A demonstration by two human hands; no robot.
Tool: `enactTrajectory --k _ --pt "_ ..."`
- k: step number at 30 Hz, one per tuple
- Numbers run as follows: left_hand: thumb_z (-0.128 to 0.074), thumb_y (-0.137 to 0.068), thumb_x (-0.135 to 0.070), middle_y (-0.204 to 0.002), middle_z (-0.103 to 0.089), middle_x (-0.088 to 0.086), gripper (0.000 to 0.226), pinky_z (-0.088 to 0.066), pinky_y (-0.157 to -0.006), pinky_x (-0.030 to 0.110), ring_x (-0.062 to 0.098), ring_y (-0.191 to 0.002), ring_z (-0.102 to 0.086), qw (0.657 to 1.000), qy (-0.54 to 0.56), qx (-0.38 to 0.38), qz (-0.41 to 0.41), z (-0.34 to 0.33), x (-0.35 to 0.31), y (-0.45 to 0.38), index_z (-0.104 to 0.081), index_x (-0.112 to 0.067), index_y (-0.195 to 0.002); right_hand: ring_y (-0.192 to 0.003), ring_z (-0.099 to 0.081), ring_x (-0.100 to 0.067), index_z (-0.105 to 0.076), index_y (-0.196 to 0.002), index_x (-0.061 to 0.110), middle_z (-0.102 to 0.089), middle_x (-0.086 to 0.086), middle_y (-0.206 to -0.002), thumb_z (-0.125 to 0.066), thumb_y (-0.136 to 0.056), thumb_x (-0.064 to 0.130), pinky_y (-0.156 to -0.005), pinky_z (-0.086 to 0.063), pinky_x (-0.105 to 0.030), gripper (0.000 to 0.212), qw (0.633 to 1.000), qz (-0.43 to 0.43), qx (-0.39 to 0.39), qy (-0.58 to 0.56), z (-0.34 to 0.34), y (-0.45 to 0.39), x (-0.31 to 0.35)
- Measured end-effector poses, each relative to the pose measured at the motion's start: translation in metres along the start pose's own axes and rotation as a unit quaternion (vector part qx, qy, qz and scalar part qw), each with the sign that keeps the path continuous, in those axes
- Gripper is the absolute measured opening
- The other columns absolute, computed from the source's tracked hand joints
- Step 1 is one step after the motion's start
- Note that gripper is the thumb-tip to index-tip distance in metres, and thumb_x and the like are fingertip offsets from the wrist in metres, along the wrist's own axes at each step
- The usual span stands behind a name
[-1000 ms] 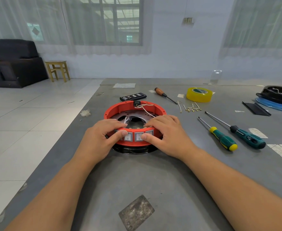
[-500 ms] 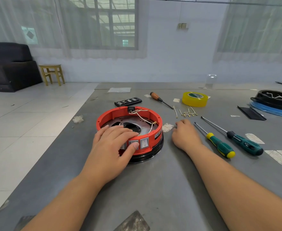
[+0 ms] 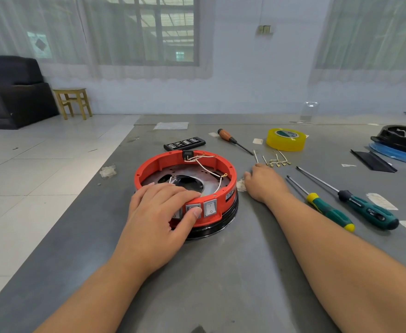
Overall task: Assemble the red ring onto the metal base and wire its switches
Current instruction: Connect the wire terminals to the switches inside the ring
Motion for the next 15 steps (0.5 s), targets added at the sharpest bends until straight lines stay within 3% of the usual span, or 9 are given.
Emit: enactTrajectory --k 5,8,15 --pt "-0.046 -0.100 -0.057 -0.125 -0.065 -0.023 0.038 -0.023 -0.117 0.032 0.006 -0.130 -0.052 1.000 0.003 0.014 0.003 0.000 0.000 0.000 -0.068 -0.042 -0.127 -0.111 -0.059 -0.034 -0.068 -0.111 0.004 -0.065 -0.015 -0.119 -0.042 -0.103 0.016 -0.092 -0.050 -0.039 0.029 0.998 0.013 -0.051 0.024 0.015 0.027 0.002" --pt "-0.043 -0.099 -0.058 -0.126 -0.065 -0.022 0.043 -0.023 -0.118 0.034 0.007 -0.130 -0.052 1.000 0.010 0.020 0.003 0.001 0.000 0.001 -0.069 -0.041 -0.129 -0.105 -0.058 -0.033 -0.069 -0.101 0.007 -0.068 -0.013 -0.111 -0.044 -0.099 0.009 -0.082 -0.044 -0.035 0.025 0.996 0.032 -0.065 0.046 0.021 0.056 0.006" --pt "-0.043 -0.097 -0.056 -0.121 -0.065 -0.023 0.044 -0.018 -0.122 0.033 0.003 -0.126 -0.051 0.999 0.027 0.020 -0.003 0.010 -0.009 0.007 -0.070 -0.040 -0.129 -0.105 -0.057 -0.026 -0.072 -0.103 0.016 -0.070 -0.002 -0.113 -0.042 -0.101 0.013 -0.091 -0.045 -0.034 0.031 0.989 0.124 -0.080 0.030 0.030 0.125 0.014"
Point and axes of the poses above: each hand's wrist, its own y-axis away from the middle knuckle, its own z-axis out of the back of the hand, x = y × z, the point moved 9 cm from there along -y, towards the middle knuckle
